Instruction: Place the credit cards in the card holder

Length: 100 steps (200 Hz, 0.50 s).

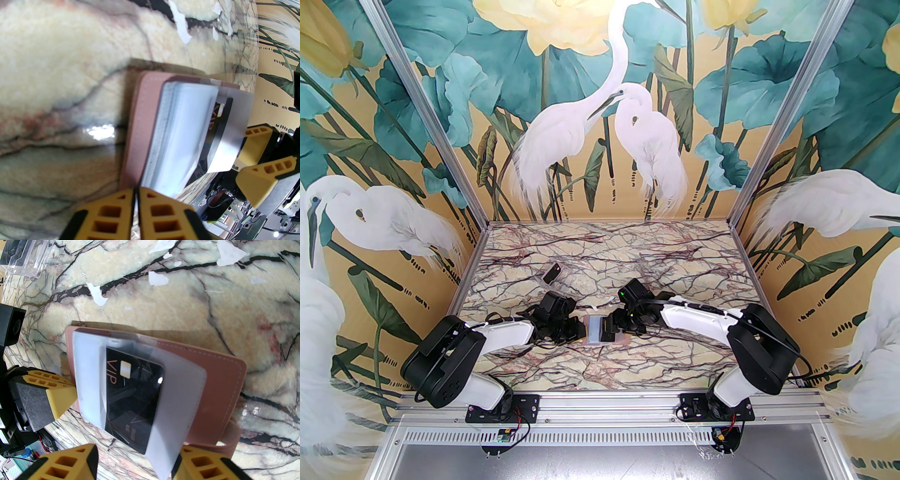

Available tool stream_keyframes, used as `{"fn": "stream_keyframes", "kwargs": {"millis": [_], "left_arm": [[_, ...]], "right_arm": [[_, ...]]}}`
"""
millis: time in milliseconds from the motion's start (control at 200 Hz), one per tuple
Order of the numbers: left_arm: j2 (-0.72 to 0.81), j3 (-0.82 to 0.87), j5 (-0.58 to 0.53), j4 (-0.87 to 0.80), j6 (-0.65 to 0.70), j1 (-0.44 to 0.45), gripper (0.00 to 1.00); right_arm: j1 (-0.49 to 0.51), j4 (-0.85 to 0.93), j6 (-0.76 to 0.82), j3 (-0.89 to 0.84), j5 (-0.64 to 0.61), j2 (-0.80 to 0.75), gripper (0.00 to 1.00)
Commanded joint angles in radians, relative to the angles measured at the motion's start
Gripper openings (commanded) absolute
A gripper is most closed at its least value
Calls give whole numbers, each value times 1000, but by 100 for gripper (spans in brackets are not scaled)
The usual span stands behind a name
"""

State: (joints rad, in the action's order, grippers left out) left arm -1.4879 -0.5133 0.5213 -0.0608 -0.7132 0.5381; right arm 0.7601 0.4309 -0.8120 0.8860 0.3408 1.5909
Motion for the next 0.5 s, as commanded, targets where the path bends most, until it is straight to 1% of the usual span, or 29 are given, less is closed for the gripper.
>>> {"fn": "stream_keyframes", "kwargs": {"millis": [0,165,265,330,405,495], "left_arm": [[-48,11,-49,-22,12,16,14],[-48,11,-49,-22,12,16,14],[-47,11,-49,-22,12,17,14],[-46,12,-50,-22,12,17,14],[-46,13,-50,-22,12,17,14],[-49,10,-50,-24,12,17,14]], "right_arm": [[4,29,5,12,-30,-20,57],[4,54,6,16,-65,-18,57],[4,99,9,23,-160,-54,58],[4,104,17,21,-193,-91,58],[4,96,32,24,-182,-113,59],[4,53,41,29,-98,-90,57]]}}
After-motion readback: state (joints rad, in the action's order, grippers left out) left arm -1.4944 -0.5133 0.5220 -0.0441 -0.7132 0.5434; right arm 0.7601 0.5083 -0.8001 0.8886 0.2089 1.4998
